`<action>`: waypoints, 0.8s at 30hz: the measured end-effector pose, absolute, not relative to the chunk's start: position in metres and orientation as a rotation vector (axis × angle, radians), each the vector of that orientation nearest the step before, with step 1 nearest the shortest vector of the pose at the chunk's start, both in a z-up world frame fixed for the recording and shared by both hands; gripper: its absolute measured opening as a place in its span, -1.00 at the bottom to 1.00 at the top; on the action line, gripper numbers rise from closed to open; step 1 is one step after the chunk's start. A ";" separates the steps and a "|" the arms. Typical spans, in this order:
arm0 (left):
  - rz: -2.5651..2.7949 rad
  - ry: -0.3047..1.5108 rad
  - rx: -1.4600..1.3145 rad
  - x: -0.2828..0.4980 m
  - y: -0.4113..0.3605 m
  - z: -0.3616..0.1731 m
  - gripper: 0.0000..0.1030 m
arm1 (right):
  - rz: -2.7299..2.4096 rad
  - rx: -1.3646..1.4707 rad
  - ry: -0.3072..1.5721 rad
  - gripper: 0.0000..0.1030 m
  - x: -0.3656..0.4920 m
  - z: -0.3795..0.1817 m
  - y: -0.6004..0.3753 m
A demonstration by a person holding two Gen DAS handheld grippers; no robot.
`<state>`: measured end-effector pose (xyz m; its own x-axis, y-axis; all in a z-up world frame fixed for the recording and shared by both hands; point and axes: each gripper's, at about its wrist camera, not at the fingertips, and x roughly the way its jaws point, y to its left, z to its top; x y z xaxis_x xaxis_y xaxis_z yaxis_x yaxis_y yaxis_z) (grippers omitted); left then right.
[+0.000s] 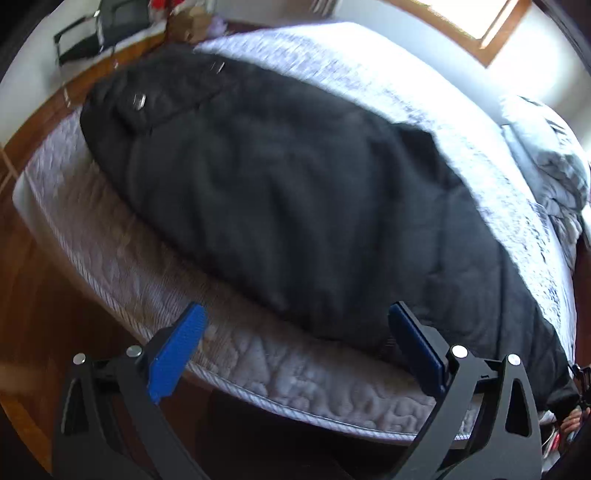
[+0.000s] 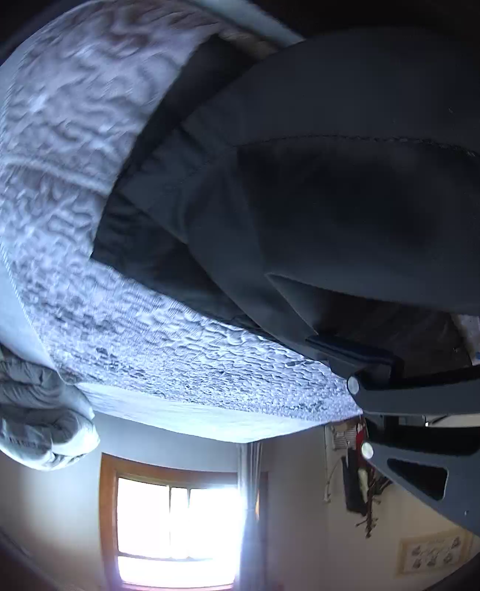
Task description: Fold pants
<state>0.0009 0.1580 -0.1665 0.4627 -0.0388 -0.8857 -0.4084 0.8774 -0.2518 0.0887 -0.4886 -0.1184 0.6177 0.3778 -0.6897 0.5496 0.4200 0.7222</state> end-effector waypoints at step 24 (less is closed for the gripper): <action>0.289 1.132 -0.539 0.020 0.162 -0.174 0.94 | -0.246 0.807 1.061 0.59 0.052 -0.119 -0.514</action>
<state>0.0201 0.1618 -0.1735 0.4068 -0.0501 -0.9122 -0.4808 0.8373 -0.2604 0.0521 -0.5140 -0.1187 0.4925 0.1887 -0.8496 0.5439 0.6953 0.4697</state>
